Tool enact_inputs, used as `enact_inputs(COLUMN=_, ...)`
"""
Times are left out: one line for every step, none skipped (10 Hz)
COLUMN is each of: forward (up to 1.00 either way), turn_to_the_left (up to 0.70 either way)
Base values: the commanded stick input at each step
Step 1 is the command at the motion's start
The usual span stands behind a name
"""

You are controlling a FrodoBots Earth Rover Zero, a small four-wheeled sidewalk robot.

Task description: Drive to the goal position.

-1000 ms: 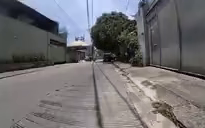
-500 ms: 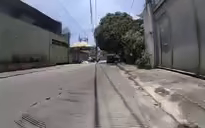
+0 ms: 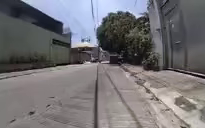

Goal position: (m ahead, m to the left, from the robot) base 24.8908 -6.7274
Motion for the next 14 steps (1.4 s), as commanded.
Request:
enact_inputs(forward=1.00, turn_to_the_left=-0.20)
enact_inputs(forward=1.00, turn_to_the_left=-0.29)
enact_inputs(forward=1.00, turn_to_the_left=-0.28)
enact_inputs(forward=1.00, turn_to_the_left=-0.08)
enact_inputs(forward=1.00, turn_to_the_left=0.00)
enact_inputs(forward=1.00, turn_to_the_left=0.00)
enact_inputs(forward=1.00, turn_to_the_left=0.00)
enact_inputs(forward=1.00, turn_to_the_left=0.00)
enact_inputs(forward=1.00, turn_to_the_left=0.00)
enact_inputs(forward=1.00, turn_to_the_left=0.00)
enact_inputs(forward=1.00, turn_to_the_left=0.00)
enact_inputs(forward=1.00, turn_to_the_left=0.00)
enact_inputs(forward=1.00, turn_to_the_left=0.00)
enact_inputs(forward=1.00, turn_to_the_left=0.00)
